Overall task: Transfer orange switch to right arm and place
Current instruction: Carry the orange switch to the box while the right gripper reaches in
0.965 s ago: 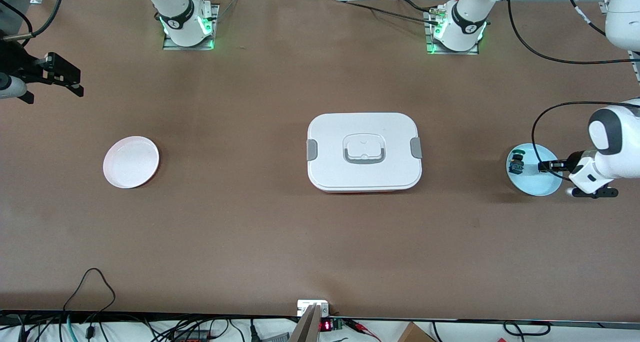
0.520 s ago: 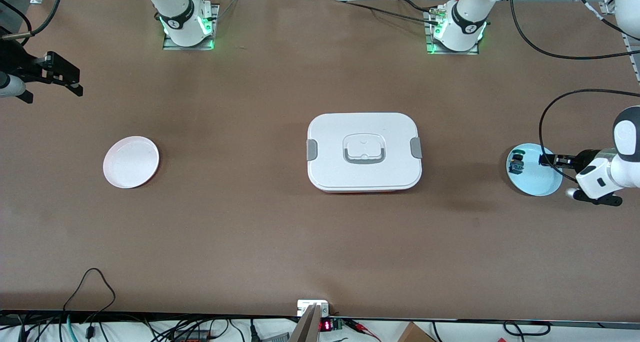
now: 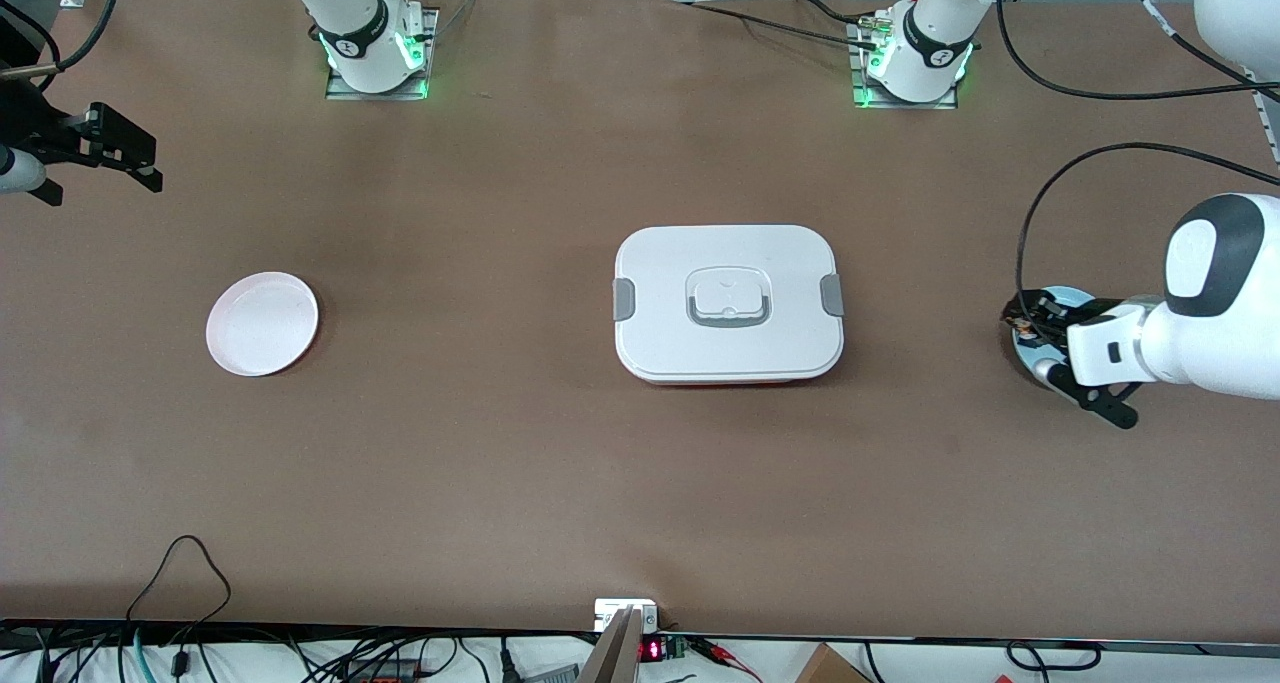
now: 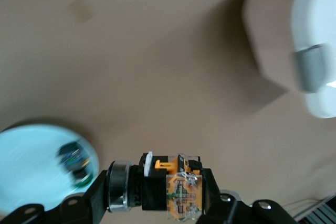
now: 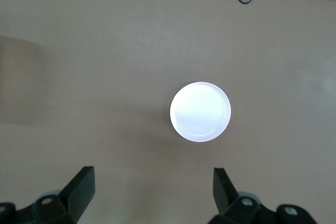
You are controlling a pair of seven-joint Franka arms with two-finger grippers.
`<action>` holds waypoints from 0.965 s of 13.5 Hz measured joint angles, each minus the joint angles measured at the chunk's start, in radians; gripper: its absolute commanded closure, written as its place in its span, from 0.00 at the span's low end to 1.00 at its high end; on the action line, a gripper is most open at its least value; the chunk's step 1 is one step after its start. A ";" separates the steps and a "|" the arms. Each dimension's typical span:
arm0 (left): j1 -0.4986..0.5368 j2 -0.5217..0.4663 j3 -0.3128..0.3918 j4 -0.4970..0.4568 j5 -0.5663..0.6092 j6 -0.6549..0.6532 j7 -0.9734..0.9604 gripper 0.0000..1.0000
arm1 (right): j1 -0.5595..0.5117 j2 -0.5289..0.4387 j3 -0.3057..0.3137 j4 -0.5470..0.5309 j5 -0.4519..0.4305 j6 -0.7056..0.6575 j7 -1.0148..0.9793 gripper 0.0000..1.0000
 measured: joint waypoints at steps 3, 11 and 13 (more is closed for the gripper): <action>0.000 0.015 -0.009 -0.002 -0.270 -0.003 0.111 0.86 | 0.003 0.000 0.004 0.000 0.001 0.000 0.000 0.00; -0.029 0.070 -0.020 0.000 -0.842 0.058 0.669 0.89 | 0.018 0.008 0.016 -0.001 0.194 0.001 0.001 0.00; -0.048 0.073 -0.020 0.000 -0.920 0.104 0.825 0.89 | 0.027 0.025 0.022 -0.003 0.324 0.020 0.003 0.00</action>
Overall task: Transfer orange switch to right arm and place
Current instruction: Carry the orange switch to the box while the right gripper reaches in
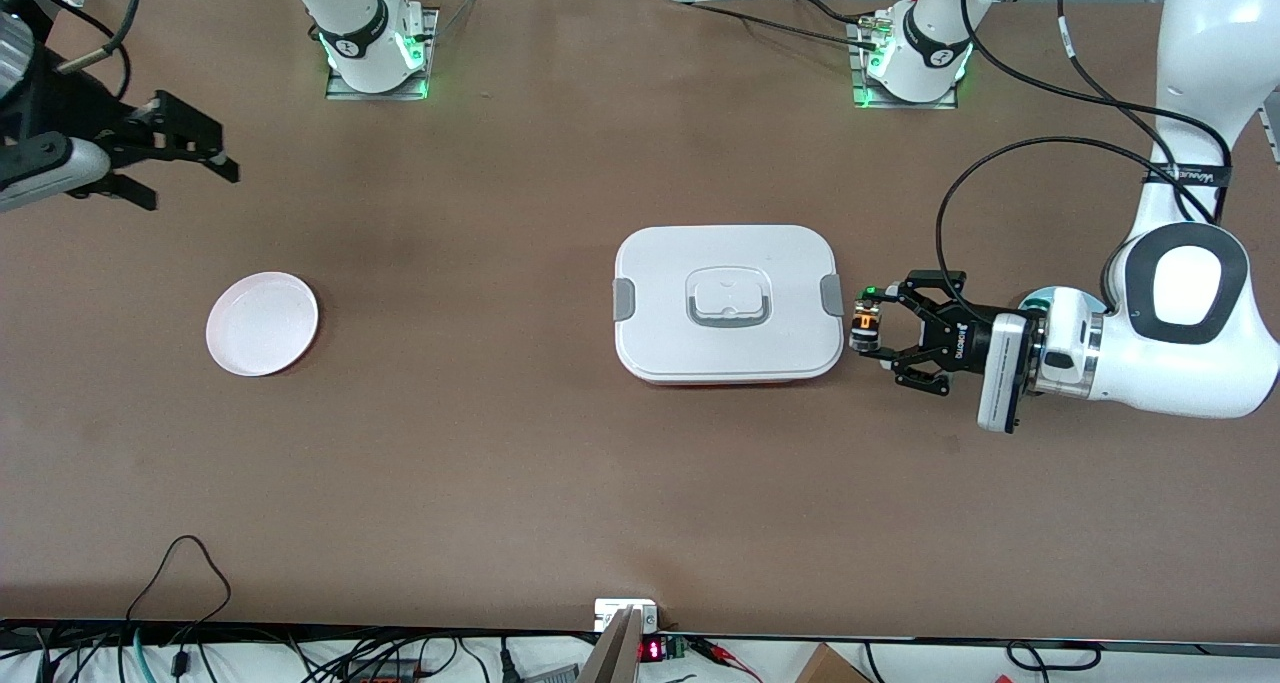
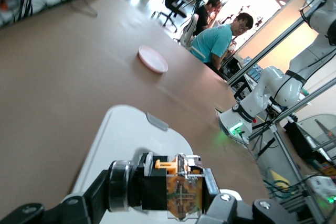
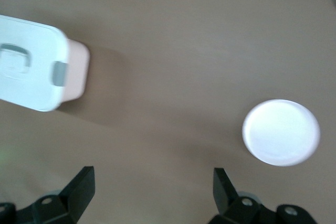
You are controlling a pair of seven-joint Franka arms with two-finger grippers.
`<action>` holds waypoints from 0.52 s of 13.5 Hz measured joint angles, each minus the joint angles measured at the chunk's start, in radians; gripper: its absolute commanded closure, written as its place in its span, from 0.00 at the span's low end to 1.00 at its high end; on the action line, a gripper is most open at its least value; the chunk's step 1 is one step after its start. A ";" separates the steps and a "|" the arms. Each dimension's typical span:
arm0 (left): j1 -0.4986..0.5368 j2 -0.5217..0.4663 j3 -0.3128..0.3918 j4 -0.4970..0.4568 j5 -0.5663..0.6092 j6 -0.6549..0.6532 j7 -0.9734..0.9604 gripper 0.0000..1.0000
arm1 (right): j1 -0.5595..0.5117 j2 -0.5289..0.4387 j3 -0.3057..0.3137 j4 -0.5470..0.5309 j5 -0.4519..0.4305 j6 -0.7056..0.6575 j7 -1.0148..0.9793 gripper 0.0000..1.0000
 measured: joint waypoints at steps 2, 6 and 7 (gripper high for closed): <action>-0.036 0.001 -0.001 0.000 -0.081 0.041 0.097 0.89 | 0.005 0.036 0.001 -0.001 0.115 0.030 0.004 0.00; -0.114 0.001 -0.033 0.001 -0.221 0.195 0.161 0.91 | 0.051 0.094 0.004 -0.001 0.255 0.096 0.075 0.00; -0.132 0.001 -0.064 0.001 -0.251 0.274 0.165 0.91 | 0.073 0.103 0.005 -0.002 0.299 0.125 0.121 0.00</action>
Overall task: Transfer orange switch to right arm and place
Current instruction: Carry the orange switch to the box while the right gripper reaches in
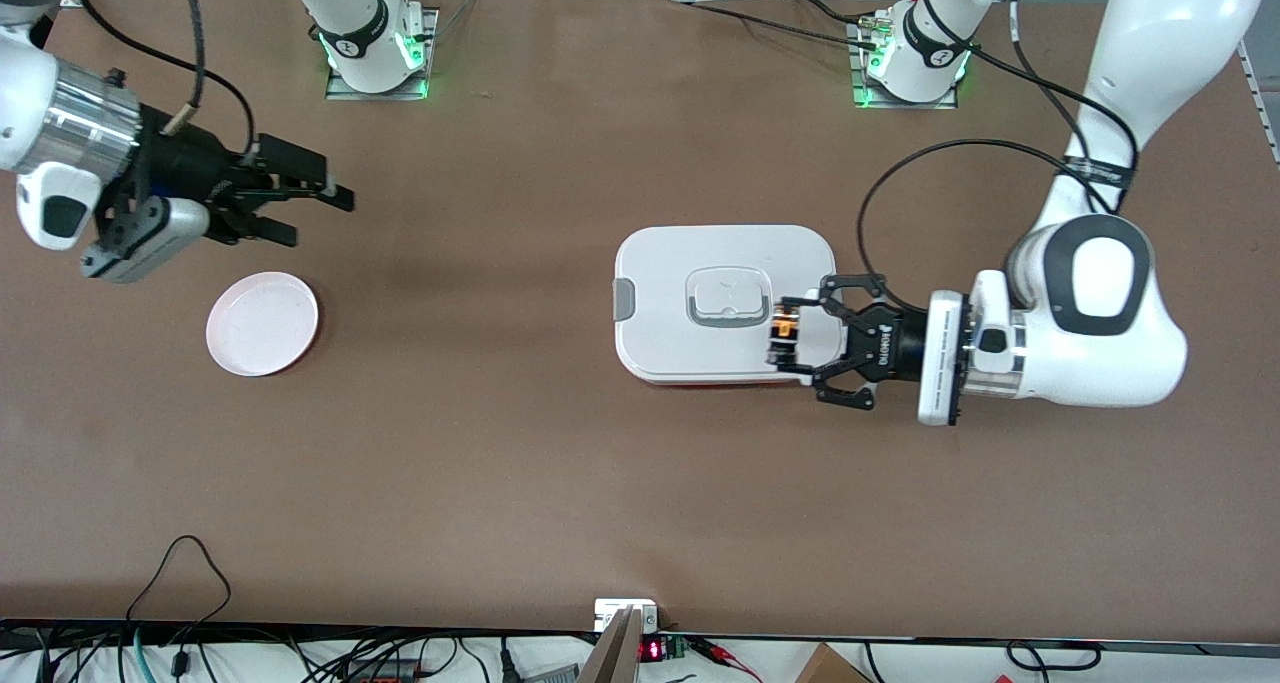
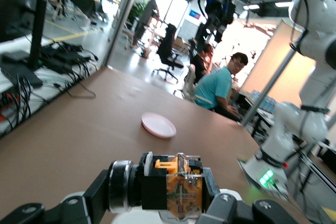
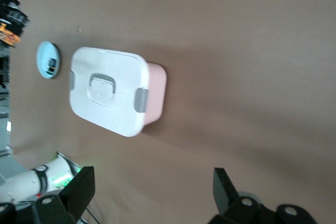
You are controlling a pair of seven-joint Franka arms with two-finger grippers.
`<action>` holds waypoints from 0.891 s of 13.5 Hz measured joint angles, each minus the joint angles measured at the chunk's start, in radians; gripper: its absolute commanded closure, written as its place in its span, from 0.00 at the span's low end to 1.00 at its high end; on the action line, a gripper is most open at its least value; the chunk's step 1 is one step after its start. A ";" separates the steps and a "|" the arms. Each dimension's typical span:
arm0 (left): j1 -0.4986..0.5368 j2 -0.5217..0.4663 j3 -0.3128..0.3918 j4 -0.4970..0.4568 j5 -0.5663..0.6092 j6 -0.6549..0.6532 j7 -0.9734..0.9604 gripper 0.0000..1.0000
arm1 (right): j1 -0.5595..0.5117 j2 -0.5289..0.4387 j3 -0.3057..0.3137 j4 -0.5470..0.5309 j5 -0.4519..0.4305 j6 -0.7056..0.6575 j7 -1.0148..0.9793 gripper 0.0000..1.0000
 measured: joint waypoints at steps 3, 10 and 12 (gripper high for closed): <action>-0.038 0.000 -0.130 0.000 -0.021 0.224 0.023 0.95 | 0.071 0.037 0.003 -0.004 0.167 0.112 0.104 0.00; -0.053 -0.003 -0.293 -0.018 -0.021 0.418 0.042 0.95 | 0.147 0.115 -0.002 -0.101 0.772 0.271 0.052 0.00; -0.052 -0.004 -0.294 -0.022 -0.021 0.421 0.043 0.95 | 0.146 0.127 -0.005 -0.138 0.918 0.271 -0.031 0.00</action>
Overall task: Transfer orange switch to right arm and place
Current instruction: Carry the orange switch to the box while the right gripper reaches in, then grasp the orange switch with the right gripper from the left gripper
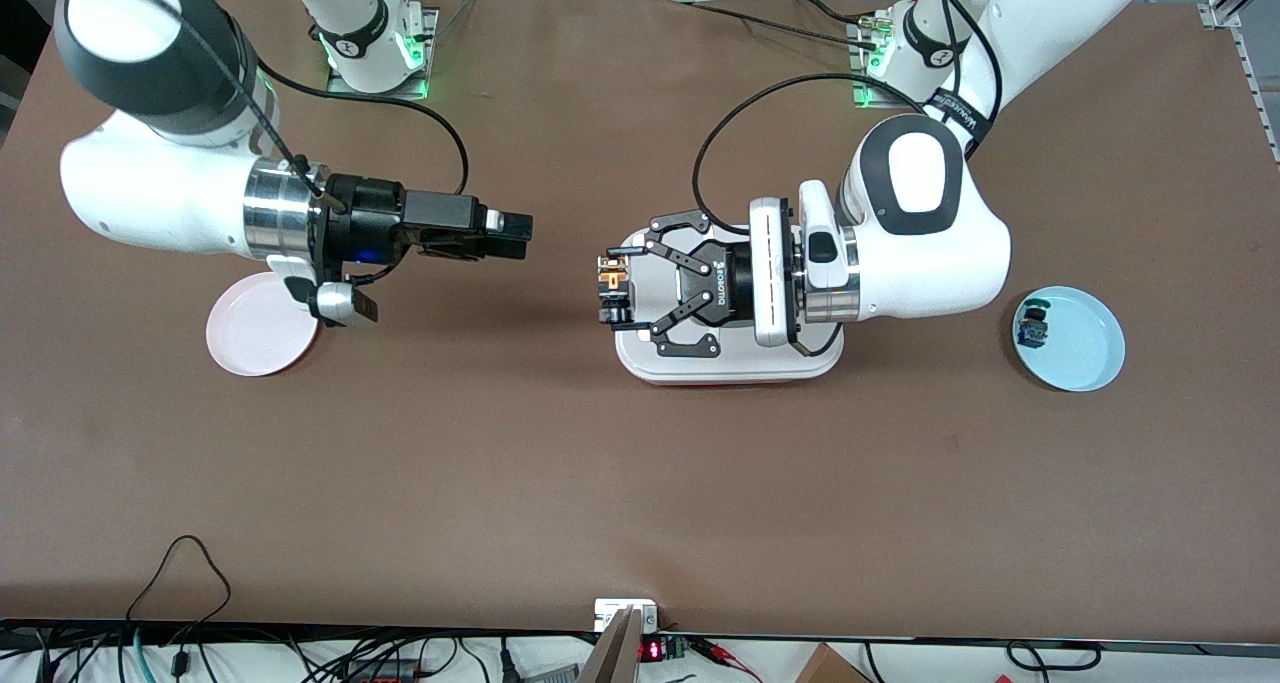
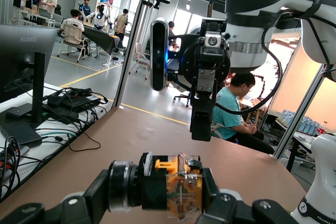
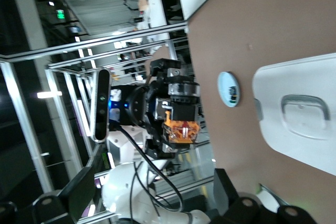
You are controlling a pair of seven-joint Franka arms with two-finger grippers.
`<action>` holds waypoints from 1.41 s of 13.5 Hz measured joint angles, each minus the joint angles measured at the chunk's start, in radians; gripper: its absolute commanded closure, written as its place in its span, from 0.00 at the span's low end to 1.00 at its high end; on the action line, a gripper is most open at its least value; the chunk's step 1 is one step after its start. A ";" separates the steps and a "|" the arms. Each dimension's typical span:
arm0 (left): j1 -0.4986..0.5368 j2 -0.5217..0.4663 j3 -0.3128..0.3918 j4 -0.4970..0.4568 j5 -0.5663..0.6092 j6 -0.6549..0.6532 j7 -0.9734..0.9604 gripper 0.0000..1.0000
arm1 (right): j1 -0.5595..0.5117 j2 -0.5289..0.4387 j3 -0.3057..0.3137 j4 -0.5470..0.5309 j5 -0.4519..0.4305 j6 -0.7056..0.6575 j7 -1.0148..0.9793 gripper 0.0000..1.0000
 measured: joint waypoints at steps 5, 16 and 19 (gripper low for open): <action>0.003 0.000 -0.001 -0.024 0.000 0.001 0.026 0.97 | 0.016 0.070 0.003 -0.034 0.243 -0.001 -0.180 0.00; 0.010 -0.014 -0.034 -0.029 -0.019 0.039 0.048 0.97 | 0.085 0.135 0.006 -0.067 0.410 0.000 -0.375 0.05; 0.010 -0.016 -0.035 -0.029 -0.020 0.039 0.048 0.97 | 0.096 0.133 0.006 -0.067 0.419 0.002 -0.375 0.11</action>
